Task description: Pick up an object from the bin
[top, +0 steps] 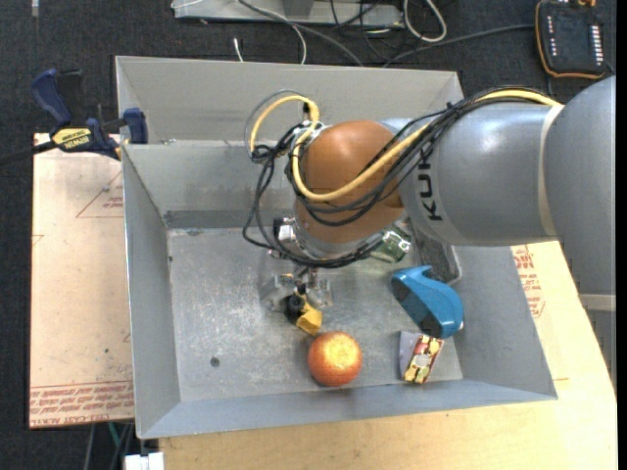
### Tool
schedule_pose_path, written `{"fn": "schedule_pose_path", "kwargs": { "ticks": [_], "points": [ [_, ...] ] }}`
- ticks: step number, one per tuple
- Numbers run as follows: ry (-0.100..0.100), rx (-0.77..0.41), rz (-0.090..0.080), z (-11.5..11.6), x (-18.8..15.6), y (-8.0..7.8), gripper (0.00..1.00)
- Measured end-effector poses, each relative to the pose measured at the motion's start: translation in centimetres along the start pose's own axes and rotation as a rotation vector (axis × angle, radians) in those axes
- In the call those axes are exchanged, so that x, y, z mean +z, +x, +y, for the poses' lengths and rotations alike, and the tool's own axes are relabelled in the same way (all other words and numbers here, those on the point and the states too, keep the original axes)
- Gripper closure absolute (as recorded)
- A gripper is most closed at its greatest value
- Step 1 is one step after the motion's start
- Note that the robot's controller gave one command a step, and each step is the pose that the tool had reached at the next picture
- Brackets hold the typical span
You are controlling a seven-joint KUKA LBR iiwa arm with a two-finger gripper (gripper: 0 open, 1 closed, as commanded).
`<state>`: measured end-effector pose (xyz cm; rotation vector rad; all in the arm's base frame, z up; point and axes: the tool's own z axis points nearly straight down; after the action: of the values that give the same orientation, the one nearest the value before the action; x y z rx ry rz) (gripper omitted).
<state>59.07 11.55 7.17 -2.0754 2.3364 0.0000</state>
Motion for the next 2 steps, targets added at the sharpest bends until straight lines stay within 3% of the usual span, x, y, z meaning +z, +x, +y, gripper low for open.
{"fn": "schedule_pose_path", "kwargs": {
  "ticks": [1,2],
  "points": [
    [0.0,0.0,0.0,0.0,0.0,0.0,1.0],
    [-0.011,0.001,0.002,0.3,-3.5,0.0,1.0]
  ]
}}
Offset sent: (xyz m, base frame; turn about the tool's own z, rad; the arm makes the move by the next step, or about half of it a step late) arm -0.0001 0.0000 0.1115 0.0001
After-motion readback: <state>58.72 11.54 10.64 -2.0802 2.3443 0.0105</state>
